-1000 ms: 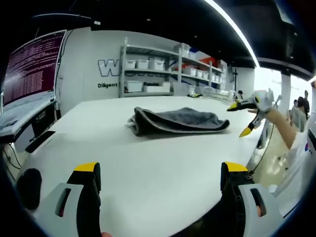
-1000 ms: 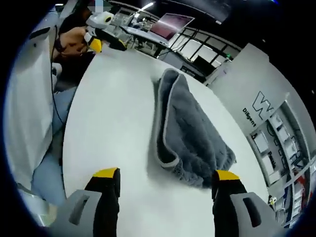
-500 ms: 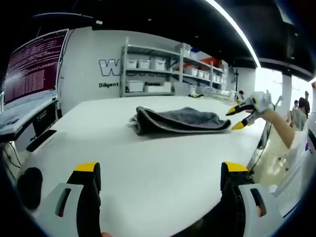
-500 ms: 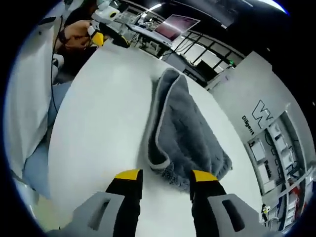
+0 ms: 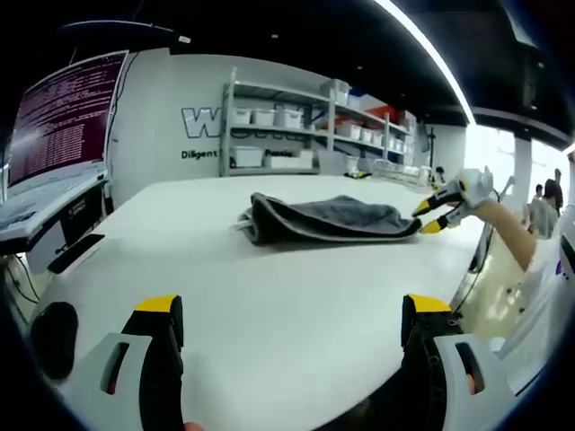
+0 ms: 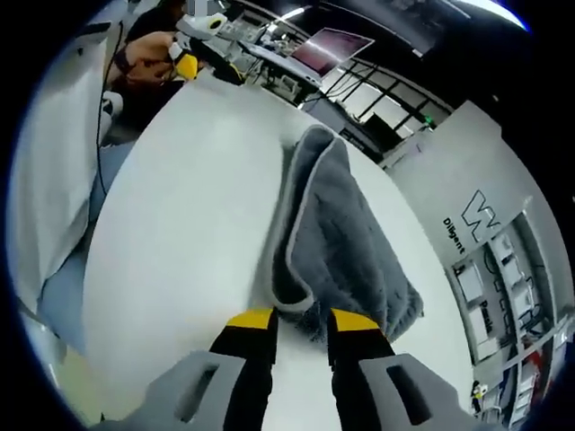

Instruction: Open the folded towel by lifting each exposed corner and separating the folded layers until the towel lies flat within the target outline without major curled edges

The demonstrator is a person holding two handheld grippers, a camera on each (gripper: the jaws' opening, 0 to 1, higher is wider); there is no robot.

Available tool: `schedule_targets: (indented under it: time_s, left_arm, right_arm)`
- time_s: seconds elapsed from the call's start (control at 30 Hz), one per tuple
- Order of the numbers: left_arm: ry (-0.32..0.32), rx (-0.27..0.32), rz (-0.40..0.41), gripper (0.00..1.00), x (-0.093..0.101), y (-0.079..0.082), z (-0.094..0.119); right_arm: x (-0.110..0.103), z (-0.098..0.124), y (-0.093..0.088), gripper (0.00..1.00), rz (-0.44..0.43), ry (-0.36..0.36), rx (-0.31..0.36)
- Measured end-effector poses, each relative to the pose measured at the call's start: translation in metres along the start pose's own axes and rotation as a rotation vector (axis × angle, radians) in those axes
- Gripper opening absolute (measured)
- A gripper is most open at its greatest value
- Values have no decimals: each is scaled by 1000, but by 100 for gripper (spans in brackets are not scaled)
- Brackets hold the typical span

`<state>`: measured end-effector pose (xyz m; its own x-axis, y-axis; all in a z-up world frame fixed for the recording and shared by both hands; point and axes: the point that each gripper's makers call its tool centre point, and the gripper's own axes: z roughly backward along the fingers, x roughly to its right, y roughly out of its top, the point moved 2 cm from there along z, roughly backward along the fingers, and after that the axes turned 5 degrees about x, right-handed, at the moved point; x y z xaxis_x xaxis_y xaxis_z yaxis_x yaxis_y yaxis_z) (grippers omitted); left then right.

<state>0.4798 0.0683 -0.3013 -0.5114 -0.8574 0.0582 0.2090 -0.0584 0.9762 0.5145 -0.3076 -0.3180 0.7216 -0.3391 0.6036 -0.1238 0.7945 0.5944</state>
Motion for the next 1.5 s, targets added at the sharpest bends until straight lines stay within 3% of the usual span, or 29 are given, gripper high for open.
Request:
schedule_targets:
  time_s: [0.3,0.63,1.0,1.5]
  left_arm:
    - [-1,3,1,99,1,0,1]
    - [1,6,2,99,1,1,2]
    - [-2,5,0,99,2,1,1]
    - [0,2,1,99,2,1,1]
  right_arm:
    - [-7,-2,6,9,72,28,13]
    - [3,13,17,4,67,-25,69]
    - [14,37,21,3,14,-94,150]
    - [22,59,3,3,-87,-175,174]
